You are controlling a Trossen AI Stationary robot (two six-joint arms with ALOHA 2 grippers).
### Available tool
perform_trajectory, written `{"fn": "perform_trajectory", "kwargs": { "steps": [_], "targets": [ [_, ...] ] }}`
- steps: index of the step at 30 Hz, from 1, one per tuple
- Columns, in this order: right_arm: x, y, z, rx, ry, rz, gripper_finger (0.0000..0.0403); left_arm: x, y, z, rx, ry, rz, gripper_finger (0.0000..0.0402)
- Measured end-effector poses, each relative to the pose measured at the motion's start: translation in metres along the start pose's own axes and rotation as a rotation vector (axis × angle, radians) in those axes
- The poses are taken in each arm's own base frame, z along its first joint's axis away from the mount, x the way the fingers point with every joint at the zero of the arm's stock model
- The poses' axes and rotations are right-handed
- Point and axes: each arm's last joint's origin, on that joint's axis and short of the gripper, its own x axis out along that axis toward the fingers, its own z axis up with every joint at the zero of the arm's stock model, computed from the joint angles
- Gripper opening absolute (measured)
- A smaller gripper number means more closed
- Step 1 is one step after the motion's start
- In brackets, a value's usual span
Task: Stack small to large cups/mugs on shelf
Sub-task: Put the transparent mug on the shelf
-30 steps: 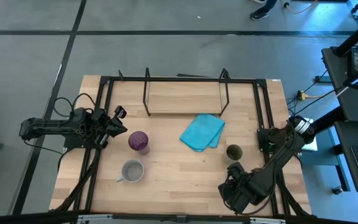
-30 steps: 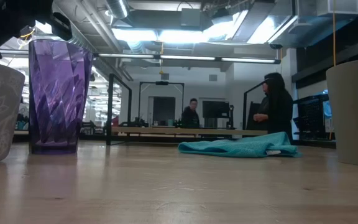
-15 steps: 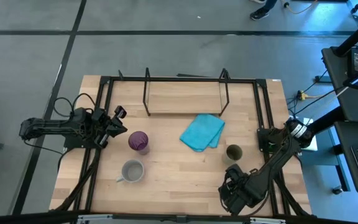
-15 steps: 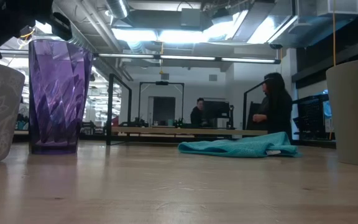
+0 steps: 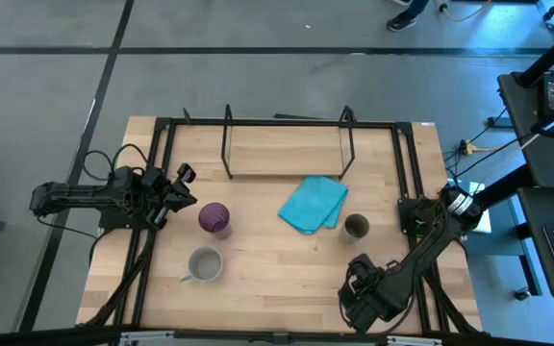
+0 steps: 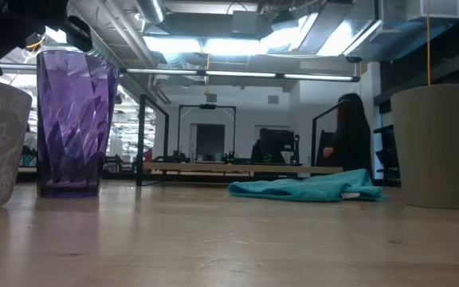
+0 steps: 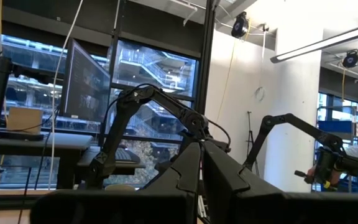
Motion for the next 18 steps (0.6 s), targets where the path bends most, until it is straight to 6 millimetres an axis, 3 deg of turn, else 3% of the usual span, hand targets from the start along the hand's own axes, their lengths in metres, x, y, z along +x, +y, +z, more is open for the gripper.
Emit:
{"fn": "perform_trajectory", "kwargs": {
  "steps": [4,8,12,18],
  "targets": [
    [0.000,-0.007,0.002,0.056,-0.025,-0.068,0.0138,0.000,0.000,0.000,0.000,0.000,0.000,0.0011],
    [-0.005,-0.028,0.004,0.166,-0.067,-0.286,0.0138,0.000,0.000,0.000,0.000,0.000,0.000,0.0011],
    [-0.020,-0.034,0.000,0.128,-0.065,-0.173,0.0138,0.000,0.000,0.000,0.000,0.000,0.000,0.0011],
    [-0.036,-0.046,-0.006,0.106,0.153,-0.176,0.0138,0.000,0.000,0.000,0.005,0.003,0.001,0.0011]
  ]
}}
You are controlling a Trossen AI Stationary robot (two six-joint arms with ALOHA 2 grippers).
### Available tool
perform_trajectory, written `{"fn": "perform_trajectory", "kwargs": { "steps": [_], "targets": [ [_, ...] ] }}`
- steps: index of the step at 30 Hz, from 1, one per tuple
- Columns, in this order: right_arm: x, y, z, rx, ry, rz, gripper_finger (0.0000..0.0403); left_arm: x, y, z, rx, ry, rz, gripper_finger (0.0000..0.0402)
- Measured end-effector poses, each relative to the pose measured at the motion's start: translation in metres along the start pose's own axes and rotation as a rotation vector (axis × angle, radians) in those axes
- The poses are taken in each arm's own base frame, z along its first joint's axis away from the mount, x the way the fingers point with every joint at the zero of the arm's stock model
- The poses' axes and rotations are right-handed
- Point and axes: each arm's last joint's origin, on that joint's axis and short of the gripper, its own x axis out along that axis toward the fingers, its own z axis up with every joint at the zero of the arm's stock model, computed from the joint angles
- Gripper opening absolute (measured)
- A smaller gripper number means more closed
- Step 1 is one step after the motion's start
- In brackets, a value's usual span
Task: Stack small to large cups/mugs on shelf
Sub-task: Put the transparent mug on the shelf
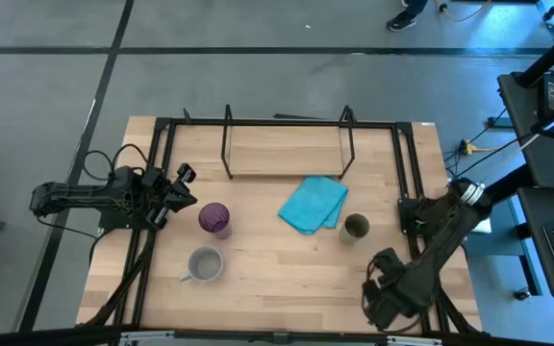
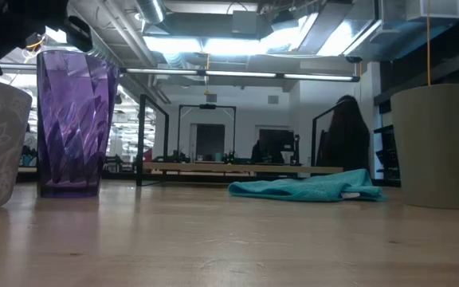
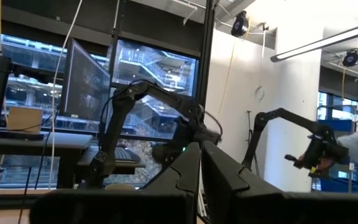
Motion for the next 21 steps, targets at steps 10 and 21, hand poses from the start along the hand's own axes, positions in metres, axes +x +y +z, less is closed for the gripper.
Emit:
{"fn": "perform_trajectory", "kwargs": {
  "steps": [10,21],
  "targets": [
    [-0.024,-0.044,0.015,-0.042,0.153,0.025,0.0138,0.000,0.000,0.000,0.001,-0.003,0.011,0.0011],
    [0.036,-0.010,0.013,-0.014,0.198,-0.046,0.0193,0.000,-0.001,0.000,-0.068,0.012,-0.040,0.0011]
  ]
}}
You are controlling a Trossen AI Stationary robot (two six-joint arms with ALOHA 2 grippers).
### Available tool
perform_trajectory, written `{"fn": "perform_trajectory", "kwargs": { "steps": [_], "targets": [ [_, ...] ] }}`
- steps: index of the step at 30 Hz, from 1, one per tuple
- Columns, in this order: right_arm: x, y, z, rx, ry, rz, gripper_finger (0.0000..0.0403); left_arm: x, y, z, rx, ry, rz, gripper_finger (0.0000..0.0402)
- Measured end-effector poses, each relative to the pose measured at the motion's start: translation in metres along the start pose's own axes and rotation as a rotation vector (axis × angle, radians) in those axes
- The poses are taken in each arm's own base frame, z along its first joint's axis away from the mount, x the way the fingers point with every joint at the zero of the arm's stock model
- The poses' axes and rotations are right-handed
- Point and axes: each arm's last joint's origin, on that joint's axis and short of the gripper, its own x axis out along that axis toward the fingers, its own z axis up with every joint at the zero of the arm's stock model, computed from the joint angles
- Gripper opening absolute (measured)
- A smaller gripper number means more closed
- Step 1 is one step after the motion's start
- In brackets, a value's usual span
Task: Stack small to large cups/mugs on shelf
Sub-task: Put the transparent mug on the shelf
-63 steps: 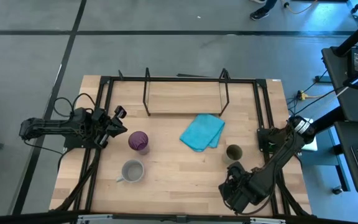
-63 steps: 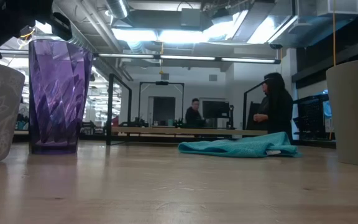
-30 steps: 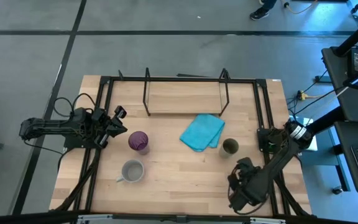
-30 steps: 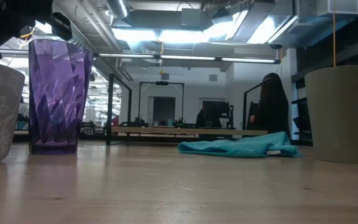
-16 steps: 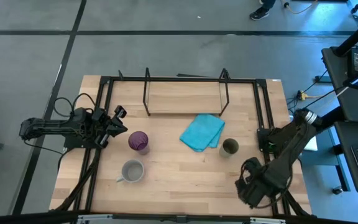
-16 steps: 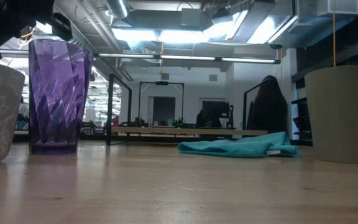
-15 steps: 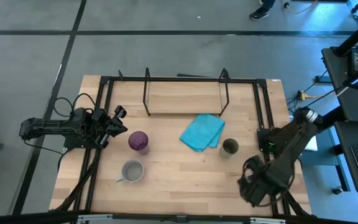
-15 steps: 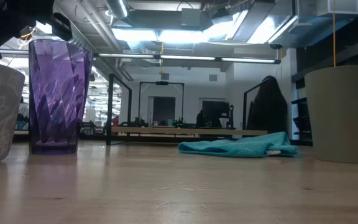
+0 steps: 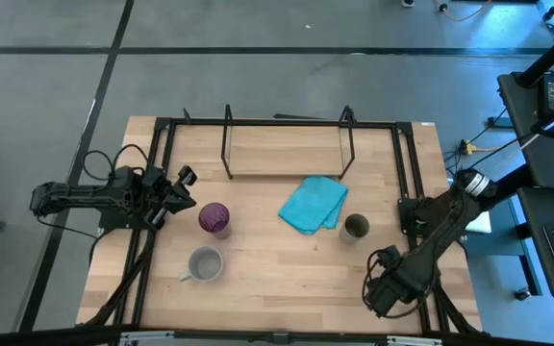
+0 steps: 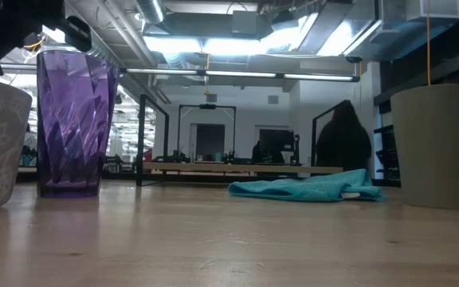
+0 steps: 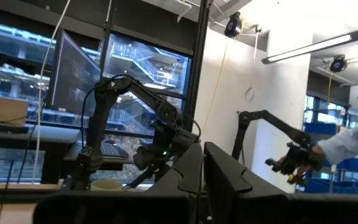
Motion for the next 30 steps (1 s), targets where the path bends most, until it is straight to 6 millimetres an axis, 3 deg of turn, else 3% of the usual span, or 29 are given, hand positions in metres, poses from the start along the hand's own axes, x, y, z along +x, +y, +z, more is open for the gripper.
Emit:
{"fn": "perform_trajectory", "kwargs": {
  "steps": [8,30],
  "targets": [
    [0.020,0.016,0.001,0.050,-0.073,-0.075,0.0225,0.000,0.000,0.000,-0.006,-0.002,0.002,0.0011],
    [0.047,0.030,0.005,0.094,-0.186,-0.192,0.0218,0.000,0.000,0.000,-0.013,-0.003,0.004,0.0011]
  ]
}}
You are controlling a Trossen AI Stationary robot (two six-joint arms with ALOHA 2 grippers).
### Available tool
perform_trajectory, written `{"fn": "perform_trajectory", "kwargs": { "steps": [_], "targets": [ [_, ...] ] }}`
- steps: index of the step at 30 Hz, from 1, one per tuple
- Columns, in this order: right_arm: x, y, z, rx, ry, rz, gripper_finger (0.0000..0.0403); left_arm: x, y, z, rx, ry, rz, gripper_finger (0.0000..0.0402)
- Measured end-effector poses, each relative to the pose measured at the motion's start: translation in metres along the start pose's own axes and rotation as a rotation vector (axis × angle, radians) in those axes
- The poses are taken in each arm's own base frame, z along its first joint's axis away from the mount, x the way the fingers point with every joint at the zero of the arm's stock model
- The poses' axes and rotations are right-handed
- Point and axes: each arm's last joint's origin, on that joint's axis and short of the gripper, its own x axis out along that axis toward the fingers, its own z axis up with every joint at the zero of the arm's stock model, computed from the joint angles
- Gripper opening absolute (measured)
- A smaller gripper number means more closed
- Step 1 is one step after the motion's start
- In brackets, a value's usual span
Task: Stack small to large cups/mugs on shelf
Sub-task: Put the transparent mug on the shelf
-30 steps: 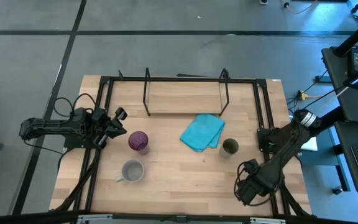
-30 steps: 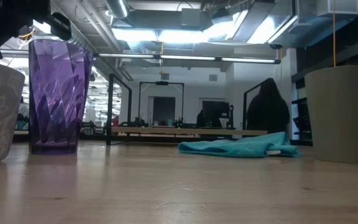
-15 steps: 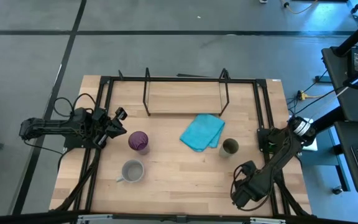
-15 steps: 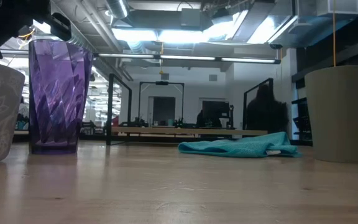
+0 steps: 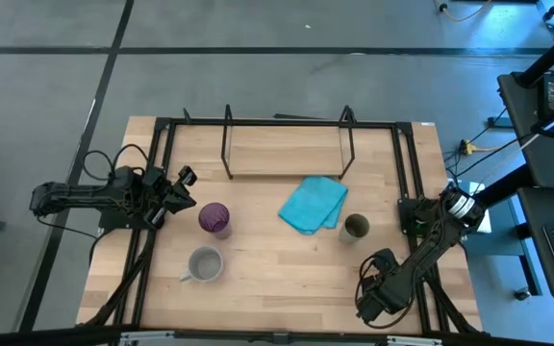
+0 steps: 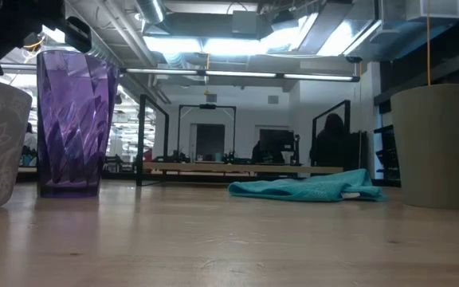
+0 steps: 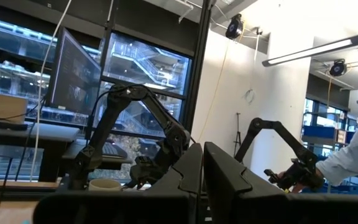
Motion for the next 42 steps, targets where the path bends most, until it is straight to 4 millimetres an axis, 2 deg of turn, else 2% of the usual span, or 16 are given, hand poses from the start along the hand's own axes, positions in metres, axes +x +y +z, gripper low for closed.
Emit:
{"fn": "perform_trajectory", "kwargs": {
  "steps": [17,35,42],
  "targets": [
    [-0.001,-0.010,0.005,0.033,-0.054,-0.098,0.0134,0.000,0.000,0.000,0.000,0.000,0.001,0.0011],
    [-0.002,-0.015,0.008,0.048,-0.084,-0.136,0.0012,0.000,0.000,0.000,-0.003,0.000,0.001,0.0012],
    [-0.013,-0.025,0.010,0.056,-0.051,-0.071,0.0012,0.000,0.000,0.000,-0.003,0.000,0.001,0.0011]
  ]
}}
